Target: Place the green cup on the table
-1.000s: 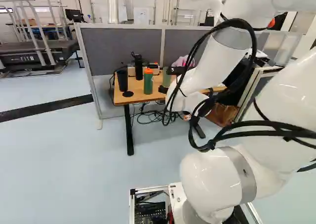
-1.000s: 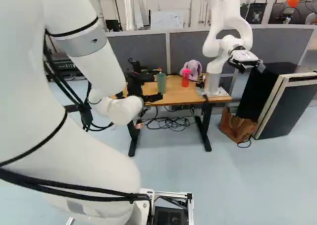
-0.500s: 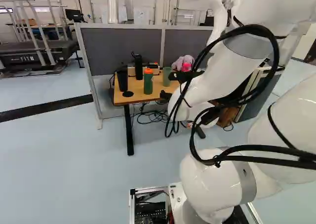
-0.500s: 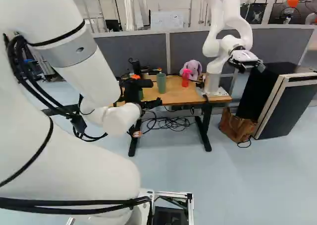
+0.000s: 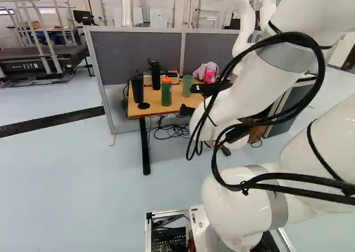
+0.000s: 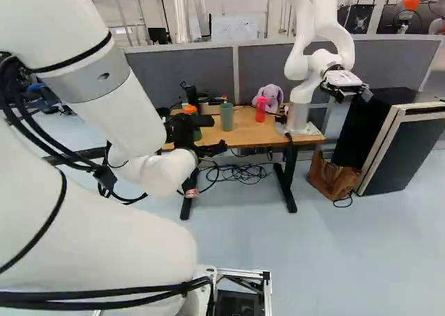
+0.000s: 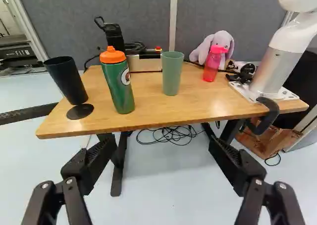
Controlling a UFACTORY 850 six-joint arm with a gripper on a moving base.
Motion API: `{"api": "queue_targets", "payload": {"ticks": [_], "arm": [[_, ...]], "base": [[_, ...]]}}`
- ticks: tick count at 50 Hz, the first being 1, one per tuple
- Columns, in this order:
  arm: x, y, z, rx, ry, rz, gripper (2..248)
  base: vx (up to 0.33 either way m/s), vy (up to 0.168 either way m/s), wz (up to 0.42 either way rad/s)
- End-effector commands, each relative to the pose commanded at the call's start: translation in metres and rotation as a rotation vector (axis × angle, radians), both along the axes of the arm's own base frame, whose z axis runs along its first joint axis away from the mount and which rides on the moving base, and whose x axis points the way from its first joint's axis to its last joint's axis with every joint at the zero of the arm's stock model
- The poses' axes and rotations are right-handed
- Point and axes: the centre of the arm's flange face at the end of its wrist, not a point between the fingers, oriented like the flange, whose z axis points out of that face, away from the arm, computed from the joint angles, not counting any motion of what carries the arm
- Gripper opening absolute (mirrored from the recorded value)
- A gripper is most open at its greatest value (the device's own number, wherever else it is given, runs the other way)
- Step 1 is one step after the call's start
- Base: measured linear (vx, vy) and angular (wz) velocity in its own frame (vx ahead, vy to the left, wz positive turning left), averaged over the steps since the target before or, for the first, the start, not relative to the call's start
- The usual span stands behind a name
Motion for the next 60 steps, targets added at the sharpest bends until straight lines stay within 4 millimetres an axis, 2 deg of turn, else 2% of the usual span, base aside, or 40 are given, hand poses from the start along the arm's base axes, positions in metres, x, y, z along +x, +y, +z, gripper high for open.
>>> {"api": "queue_targets", "payload": {"ticks": [60], "arm": [[0.0,0.0,0.0,0.0,0.0,0.0,247]], "base": [[0.0,0.0,0.0]]}}
